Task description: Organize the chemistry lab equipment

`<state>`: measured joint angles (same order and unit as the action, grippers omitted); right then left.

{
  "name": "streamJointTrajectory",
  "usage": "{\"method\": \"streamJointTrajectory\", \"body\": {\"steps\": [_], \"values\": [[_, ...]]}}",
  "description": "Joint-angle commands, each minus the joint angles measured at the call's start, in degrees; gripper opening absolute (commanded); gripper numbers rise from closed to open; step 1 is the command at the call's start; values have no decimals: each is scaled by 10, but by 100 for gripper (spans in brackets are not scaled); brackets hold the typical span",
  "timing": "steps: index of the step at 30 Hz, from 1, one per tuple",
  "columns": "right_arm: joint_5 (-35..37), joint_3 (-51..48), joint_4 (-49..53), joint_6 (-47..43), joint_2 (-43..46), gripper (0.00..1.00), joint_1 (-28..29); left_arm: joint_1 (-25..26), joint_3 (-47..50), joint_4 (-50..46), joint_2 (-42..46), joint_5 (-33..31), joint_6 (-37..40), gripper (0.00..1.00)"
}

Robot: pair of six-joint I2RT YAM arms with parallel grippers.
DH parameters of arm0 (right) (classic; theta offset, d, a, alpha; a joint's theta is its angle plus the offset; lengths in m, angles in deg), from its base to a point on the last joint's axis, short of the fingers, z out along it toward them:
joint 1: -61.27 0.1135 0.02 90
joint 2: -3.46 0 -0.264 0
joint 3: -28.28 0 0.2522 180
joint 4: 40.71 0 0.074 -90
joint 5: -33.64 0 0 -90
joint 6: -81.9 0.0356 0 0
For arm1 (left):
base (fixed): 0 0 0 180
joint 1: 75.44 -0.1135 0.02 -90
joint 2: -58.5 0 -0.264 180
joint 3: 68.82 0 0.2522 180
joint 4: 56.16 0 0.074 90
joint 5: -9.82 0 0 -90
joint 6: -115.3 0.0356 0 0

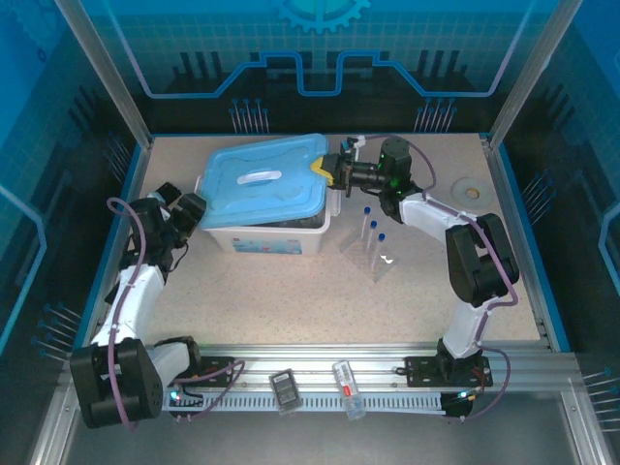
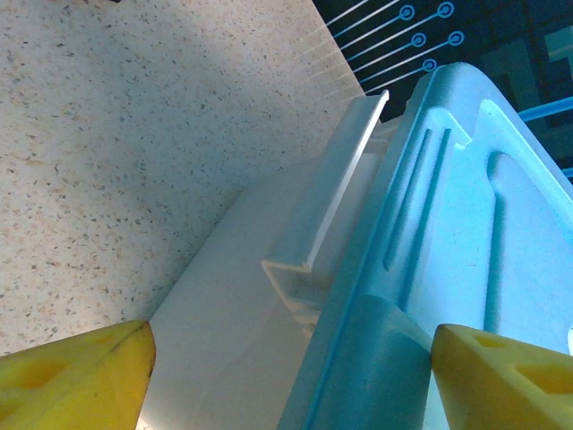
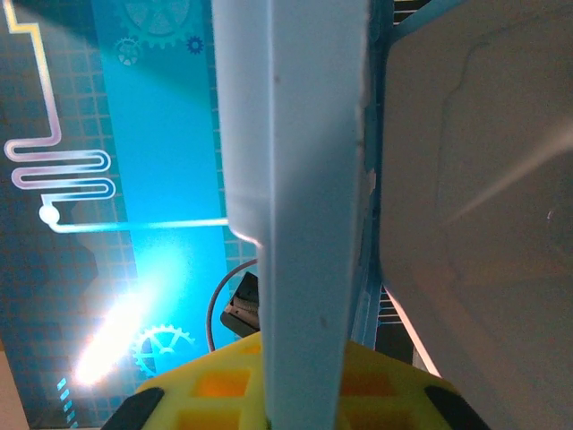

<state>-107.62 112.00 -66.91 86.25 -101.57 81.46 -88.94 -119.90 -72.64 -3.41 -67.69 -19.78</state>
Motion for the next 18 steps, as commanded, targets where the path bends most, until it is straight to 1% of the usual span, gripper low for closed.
{"method": "streamJointTrajectory", "body": {"steps": [1,8,11,15,18], "values": [[-4,-8,-45,9,-3,6,-14,2,1,-8,-13,12,-1,81],[-2,-24,-47,11,-6,22,-17,15,-6,-38,-30,-2,16,80],[-2,-26,-42,6,-3,31,-17,20,-6,-42,-36,-5,18,80],[-1,-24,0,-19,9,41,-20,27,-8,-47,-43,-8,22,80],[1,-24,34,-39,20,45,-28,32,-13,-56,-46,-14,29,80]]}}
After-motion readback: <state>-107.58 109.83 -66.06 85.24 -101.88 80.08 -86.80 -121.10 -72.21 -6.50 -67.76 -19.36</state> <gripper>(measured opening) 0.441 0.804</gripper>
